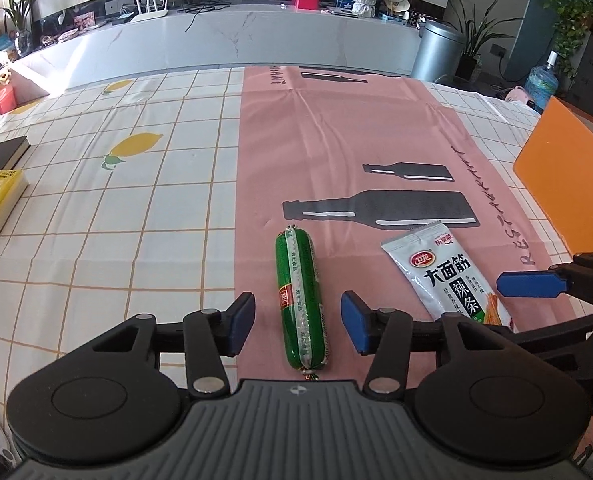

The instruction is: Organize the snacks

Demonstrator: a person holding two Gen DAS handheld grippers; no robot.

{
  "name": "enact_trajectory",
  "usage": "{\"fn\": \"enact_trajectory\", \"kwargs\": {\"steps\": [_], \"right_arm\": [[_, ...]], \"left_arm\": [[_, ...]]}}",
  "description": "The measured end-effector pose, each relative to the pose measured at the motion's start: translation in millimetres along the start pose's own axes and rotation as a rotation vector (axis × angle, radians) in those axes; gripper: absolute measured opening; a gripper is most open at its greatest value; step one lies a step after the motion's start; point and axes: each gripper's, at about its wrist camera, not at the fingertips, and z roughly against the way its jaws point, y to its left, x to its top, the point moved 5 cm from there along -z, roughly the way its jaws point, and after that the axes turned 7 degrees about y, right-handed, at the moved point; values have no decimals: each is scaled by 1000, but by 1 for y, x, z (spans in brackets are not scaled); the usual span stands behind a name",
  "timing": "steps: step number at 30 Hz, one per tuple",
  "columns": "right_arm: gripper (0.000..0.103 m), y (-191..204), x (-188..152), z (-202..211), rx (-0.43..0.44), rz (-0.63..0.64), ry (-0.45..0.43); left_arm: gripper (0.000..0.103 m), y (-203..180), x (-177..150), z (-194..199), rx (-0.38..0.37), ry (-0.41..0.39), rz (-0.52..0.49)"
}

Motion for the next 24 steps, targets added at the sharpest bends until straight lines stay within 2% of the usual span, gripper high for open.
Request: {"fn": "enact_trajectory", "kwargs": {"steps": [5,8,10,11,13,24], "right_arm": [[68,4,-1,-5,-26,22,-4],[65,5,-2,-5,-42,31,-11],[60,4,-1,-5,-47,30,-15],[57,3,-1,-4,-49,28,-18],[50,3,-1,-3,-54,29,-22],[46,-2,-5,7,-28,-6,-21]], "left_arm": [[49,0,3,-5,15,7,9],[37,0,5,-6,18,4,17],[27,0,5,-5,18,4,21],[25,-1,5,-5,20,5,20],[25,-2,5,-5,25,7,11],[24,-6,-7,4,25,26,37]]}}
